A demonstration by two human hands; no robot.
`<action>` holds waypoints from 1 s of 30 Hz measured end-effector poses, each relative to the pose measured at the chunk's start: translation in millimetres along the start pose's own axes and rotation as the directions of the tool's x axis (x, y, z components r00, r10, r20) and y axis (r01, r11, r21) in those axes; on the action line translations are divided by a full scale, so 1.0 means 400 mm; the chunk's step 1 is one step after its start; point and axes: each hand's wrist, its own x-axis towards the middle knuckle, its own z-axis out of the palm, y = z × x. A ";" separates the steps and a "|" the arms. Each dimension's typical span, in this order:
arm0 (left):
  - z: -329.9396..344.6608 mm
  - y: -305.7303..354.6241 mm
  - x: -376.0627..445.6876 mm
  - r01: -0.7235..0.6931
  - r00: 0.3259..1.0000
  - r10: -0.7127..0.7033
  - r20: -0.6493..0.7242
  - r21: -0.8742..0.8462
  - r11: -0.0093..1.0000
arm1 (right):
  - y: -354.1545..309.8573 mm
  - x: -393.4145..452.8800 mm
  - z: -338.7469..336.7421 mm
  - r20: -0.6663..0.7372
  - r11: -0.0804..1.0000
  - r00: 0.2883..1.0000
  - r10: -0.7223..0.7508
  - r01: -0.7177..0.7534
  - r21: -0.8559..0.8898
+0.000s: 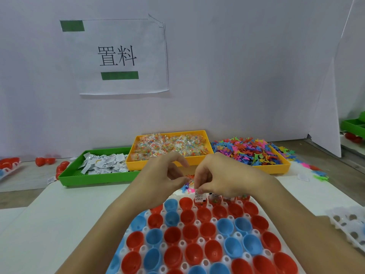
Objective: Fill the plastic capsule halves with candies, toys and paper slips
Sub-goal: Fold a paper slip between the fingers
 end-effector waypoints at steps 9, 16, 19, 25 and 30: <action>-0.003 -0.008 0.002 -0.020 1.000 0.020 -0.012 -0.006 1.000 | -0.011 0.004 0.016 0.047 0.998 0.999 0.028 -0.025 -0.059; -0.005 -0.018 0.007 -0.020 1.000 0.021 -0.023 0.016 1.000 | -0.011 0.004 0.018 0.037 0.994 0.998 0.047 -0.043 -0.104; -0.006 -0.023 0.007 -0.020 0.999 0.021 -0.025 0.043 0.999 | -0.013 0.003 0.022 0.034 0.991 0.999 0.036 -0.032 -0.127; -0.021 -0.038 0.007 0.008 0.999 -0.011 0.031 0.090 0.996 | 0.009 -0.010 -0.024 0.006 1.000 1.000 0.012 -0.012 0.026; -0.041 -0.070 -0.002 0.077 0.970 -0.145 0.193 0.325 0.943 | 0.105 -0.032 -0.098 -0.200 0.989 0.969 0.142 -0.149 -0.020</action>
